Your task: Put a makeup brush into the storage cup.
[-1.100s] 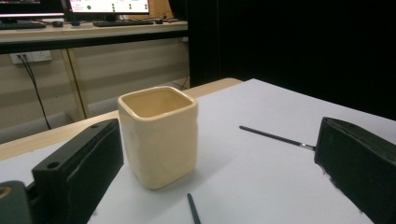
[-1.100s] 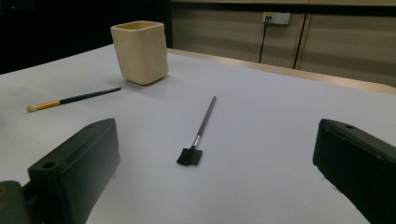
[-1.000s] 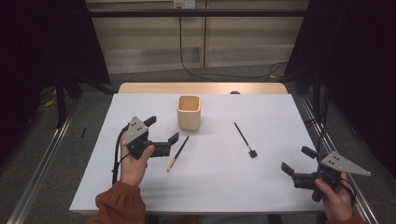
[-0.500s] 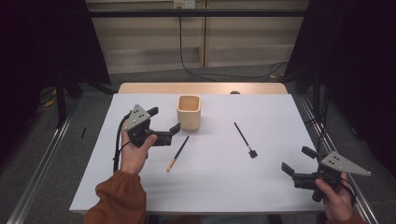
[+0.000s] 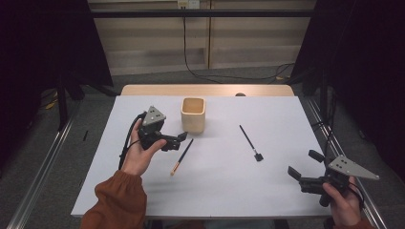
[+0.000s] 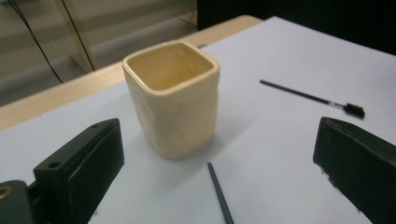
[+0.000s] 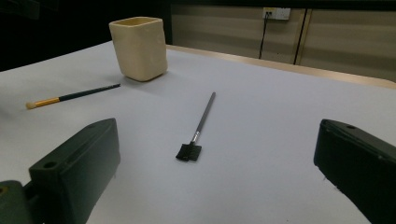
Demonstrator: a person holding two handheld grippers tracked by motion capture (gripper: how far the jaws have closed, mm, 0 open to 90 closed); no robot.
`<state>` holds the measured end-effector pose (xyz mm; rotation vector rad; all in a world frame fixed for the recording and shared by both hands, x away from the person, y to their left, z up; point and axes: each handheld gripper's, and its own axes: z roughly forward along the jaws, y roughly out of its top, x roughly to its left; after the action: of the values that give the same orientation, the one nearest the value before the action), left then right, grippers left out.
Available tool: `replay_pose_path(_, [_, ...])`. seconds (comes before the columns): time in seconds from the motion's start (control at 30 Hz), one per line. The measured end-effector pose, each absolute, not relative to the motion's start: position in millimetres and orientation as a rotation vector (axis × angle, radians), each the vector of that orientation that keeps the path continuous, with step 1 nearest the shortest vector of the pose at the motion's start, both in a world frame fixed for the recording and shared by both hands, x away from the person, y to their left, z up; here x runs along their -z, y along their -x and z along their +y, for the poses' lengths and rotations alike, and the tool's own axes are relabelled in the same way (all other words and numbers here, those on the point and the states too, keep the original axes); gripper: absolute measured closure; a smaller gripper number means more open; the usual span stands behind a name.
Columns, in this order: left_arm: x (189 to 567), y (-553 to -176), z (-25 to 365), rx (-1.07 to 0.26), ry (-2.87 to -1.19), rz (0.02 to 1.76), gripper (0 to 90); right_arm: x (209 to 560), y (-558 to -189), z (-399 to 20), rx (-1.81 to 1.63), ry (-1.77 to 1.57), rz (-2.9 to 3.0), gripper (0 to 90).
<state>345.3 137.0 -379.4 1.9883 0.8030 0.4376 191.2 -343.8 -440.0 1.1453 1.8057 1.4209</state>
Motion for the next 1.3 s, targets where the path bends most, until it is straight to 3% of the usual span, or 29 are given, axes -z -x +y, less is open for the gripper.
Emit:
replay_pose_path(0.43, [379.5, -360.8, 134.6, -0.385, -2.263, 0.943, 5.6, 440.7, -191.7, -342.8, -1.425, -1.149, 1.820, 0.0])
replay_pose_path(0.5, [380.0, -362.8, 133.2, -0.346, -2.291, 0.974, 5.6, 440.8, -191.5, -342.6, -1.425, -1.145, 1.823, 0.0])
replay_pose_path(0.6, [379.0, -369.0, 129.6, -0.172, -2.384, 0.980, 4.9, 440.9, -191.7, -343.2, -1.424, -1.149, 1.821, 0.0])
replay_pose_path(0.93, [392.1, -372.3, 115.2, -0.094, -2.571, 1.051, 6.9, 441.1, -191.5, -342.8, -1.424, -1.143, 1.832, 0.0])
replay_pose_path(1.13, [405.2, -372.6, 113.5, 0.023, -2.611, 1.098, 9.1, 441.6, -192.0, -341.8, -1.421, -1.137, 1.850, 0.0])
replay_pose_path(1.3, [416.3, -373.5, 111.5, 0.049, -2.671, 1.106, 6.0, 441.6, -191.9, -342.2, -1.420, -1.138, 1.851, 0.0])
